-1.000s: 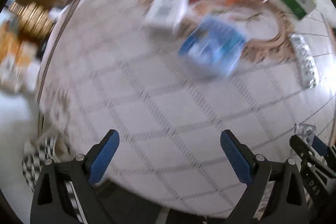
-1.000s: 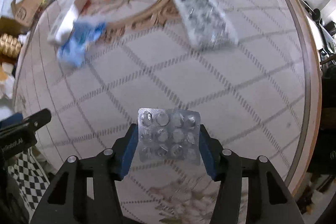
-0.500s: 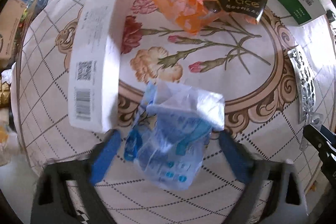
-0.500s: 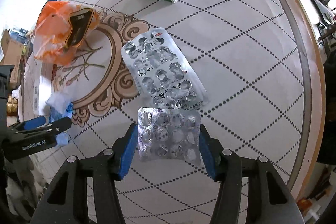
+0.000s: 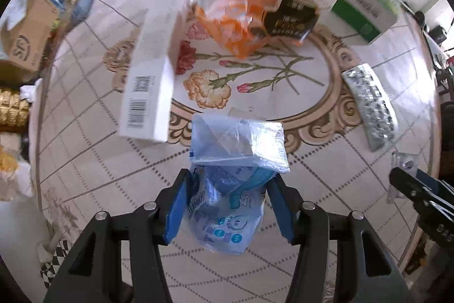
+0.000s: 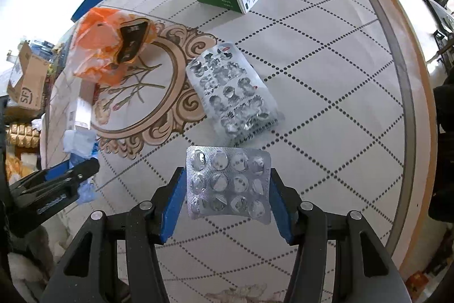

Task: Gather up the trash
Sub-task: 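Grasp the blue plastic wrapper with the left tool while the right tool grasps a blister pack, then carry the wrapper and blister pack over the trash bin with both tools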

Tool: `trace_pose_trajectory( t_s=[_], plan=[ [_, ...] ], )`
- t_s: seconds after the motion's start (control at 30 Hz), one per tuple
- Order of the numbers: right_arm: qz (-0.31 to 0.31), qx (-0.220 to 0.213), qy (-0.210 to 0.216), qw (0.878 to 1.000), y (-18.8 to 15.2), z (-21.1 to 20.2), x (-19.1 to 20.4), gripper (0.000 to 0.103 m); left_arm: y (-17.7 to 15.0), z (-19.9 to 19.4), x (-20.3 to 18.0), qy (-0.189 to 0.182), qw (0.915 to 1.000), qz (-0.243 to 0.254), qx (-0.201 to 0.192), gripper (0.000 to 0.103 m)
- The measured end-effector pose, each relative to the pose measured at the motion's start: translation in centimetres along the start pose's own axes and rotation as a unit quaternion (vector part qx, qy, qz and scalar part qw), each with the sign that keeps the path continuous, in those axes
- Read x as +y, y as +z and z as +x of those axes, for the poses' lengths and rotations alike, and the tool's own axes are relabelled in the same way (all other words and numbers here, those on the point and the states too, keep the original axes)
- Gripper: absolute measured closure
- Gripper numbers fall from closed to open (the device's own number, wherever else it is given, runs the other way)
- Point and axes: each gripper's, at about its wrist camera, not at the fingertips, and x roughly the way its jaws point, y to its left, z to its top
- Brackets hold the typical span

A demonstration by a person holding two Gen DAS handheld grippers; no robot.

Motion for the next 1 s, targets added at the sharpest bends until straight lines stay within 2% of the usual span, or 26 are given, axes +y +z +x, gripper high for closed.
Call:
trace_pose_trajectory(
  t_s=[0.17,0.27,0.37,0.5,0.67,0.8,0.9,1.0],
  plan=[
    [-0.006,-0.018,0.008,1.000,-3.0,-3.1,0.0,0.045,-3.5,-4.7,-0.1,0.001,0.9990,-0.004,-0.045,0.052],
    [-0.012,-0.031,0.015,0.999,-5.5,-5.1,0.6,0.045,-5.0,-6.8,1.2,-0.005,0.9977,-0.012,-0.066,0.052],
    [-0.016,-0.043,0.021,0.999,-8.6,-6.7,1.4,0.045,-8.3,-7.9,3.0,-0.012,0.9961,-0.020,-0.085,0.052],
    [-0.019,-0.057,0.026,0.998,-14.5,-8.9,2.7,0.045,-13.4,-9.8,4.6,-0.028,0.9939,-0.022,-0.104,0.052],
    [-0.009,-0.048,0.029,0.998,-22.6,-9.4,3.5,0.045,-21.1,-9.9,6.1,-0.054,0.9931,-0.030,-0.100,0.052],
    [0.009,-0.005,0.034,0.999,-30.0,-7.1,3.2,0.045,-27.4,-6.5,7.6,-0.082,0.9935,-0.048,-0.063,0.052],
    [0.011,0.040,0.023,0.999,-34.9,-3.4,2.7,0.045,-31.6,-0.7,9.0,-0.093,0.9931,-0.072,-0.001,0.052],
    [0.015,0.092,0.012,0.996,-38.9,2.6,1.9,0.045,-34.8,6.7,10.5,-0.110,0.9861,-0.108,0.063,0.052]
  ],
)
